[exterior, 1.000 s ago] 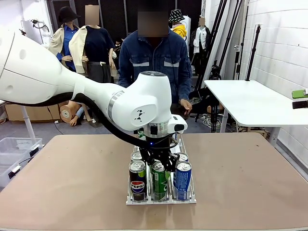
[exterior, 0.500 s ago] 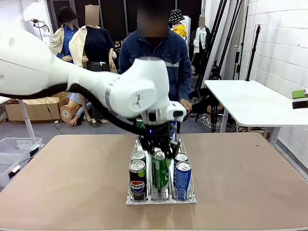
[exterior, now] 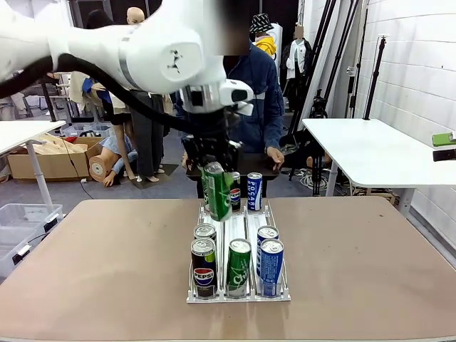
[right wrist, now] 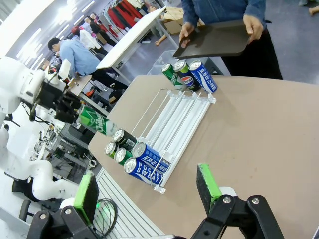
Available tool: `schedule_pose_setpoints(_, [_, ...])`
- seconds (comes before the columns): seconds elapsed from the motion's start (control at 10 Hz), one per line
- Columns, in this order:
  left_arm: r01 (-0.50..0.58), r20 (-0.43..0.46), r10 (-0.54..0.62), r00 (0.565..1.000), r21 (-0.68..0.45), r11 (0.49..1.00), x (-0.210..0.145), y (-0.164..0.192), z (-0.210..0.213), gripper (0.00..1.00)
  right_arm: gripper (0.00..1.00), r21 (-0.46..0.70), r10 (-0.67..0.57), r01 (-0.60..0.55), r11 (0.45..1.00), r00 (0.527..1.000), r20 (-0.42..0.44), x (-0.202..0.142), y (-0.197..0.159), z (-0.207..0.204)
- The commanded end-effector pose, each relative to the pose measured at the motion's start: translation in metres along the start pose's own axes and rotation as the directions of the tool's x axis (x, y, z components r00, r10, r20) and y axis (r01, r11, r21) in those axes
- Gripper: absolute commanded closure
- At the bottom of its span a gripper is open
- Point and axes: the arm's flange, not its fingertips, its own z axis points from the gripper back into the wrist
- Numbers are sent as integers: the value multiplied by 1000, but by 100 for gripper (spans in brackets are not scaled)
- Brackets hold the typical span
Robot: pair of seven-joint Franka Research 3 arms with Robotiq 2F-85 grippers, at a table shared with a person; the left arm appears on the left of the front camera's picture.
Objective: Retrieve and hand over the desired beverage to the person.
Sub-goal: Pick up a can of the same type that the person held from the Automatic Can Dispenser.
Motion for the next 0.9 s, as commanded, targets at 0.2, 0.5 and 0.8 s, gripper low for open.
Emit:
schedule_pose_setpoints(0.2, [-19, 30, 19, 999, 4, 1000, -4, 62, 47, 100, 0, 20, 6, -6, 1000, 1000, 17, 2, 0, -1])
schedule_pose_setpoints(0.5, [-40, -44, 43, 998, 66, 997, -33, 114, 53, 100, 0, 20, 6, -6, 1000, 1000, 17, 2, 0, -1])
schedule_pose_setpoints(0.8, [-24, -62, 33, 998, 130, 991, -67, 141, 59, 100, 0, 20, 6, -6, 1000, 1000, 17, 2, 0, -1])
